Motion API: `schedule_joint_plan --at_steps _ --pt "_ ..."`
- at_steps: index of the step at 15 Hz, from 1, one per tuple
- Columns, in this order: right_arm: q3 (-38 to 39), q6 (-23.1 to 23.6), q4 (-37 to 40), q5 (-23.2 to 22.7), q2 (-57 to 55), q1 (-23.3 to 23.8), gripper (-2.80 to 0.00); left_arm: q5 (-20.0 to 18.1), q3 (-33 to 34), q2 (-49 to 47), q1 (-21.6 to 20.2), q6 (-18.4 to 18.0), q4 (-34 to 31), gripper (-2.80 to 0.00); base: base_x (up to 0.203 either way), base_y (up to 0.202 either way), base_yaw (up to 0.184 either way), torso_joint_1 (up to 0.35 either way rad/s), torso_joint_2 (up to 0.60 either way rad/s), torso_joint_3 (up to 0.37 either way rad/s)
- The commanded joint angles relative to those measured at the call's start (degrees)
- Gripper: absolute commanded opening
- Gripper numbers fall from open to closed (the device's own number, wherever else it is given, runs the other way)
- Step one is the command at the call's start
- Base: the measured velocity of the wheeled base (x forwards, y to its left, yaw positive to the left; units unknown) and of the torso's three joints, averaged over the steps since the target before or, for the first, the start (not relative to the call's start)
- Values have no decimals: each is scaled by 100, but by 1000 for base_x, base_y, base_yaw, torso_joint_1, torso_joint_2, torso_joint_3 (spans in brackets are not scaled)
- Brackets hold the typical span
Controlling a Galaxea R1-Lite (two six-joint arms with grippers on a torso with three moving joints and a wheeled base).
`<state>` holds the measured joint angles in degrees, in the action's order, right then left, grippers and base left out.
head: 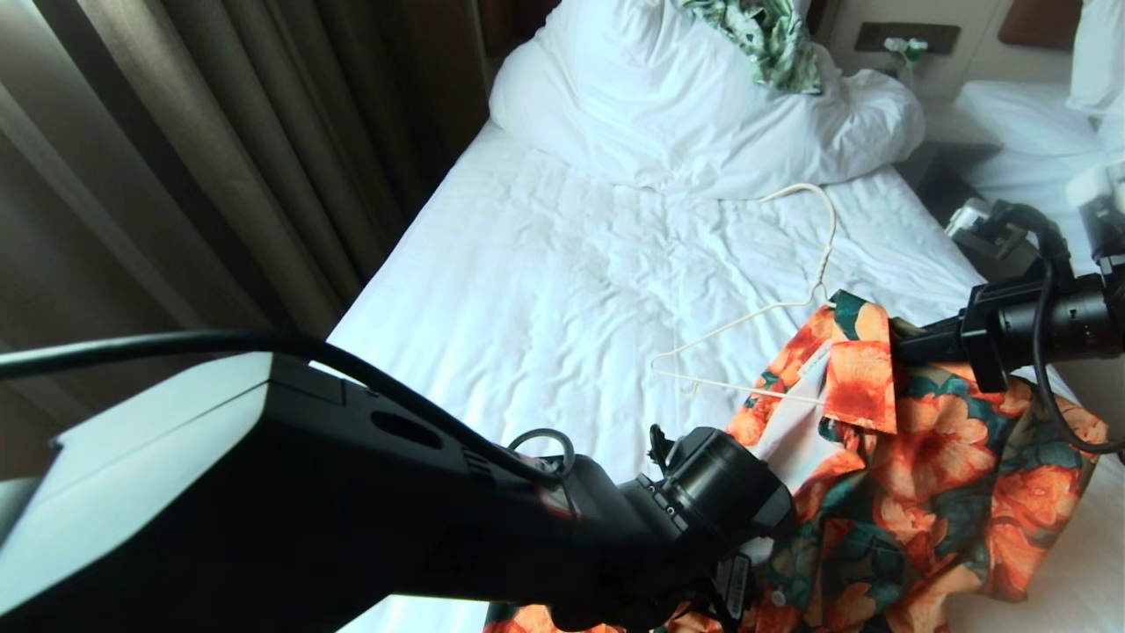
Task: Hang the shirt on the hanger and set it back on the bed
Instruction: Hook the other side of the shirt onto the hanger
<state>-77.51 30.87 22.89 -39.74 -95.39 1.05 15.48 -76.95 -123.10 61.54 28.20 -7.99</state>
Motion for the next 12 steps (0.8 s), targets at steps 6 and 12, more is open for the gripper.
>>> schedule_joint_plan --at_steps 6,12 --pt "43 16 10 2 56 9 -280 74 -113 161 -268 -13 24 -280 0 0 0 0 0 0" --pt "-70 -2 -4 10 56 -26 -280 75 -601 1259 -1088 -248 -47 -280 0 0 0 0 0 0"
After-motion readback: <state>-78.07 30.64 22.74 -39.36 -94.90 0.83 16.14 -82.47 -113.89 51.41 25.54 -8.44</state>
